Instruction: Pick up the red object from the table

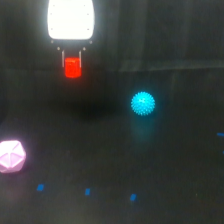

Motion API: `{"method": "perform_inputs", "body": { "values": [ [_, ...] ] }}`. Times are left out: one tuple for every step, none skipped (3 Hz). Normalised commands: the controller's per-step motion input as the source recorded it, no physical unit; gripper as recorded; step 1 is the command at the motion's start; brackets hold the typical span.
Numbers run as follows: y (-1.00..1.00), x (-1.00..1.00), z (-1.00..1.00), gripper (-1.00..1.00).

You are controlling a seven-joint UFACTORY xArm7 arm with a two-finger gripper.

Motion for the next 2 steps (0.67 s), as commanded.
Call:
{"method": "perform_inputs", "body": {
  "values": [
    [0.1, -0.15, -0.2, -0.99],
    [-0.5, -0.23, -0.19, -0.9]
  ]
}}
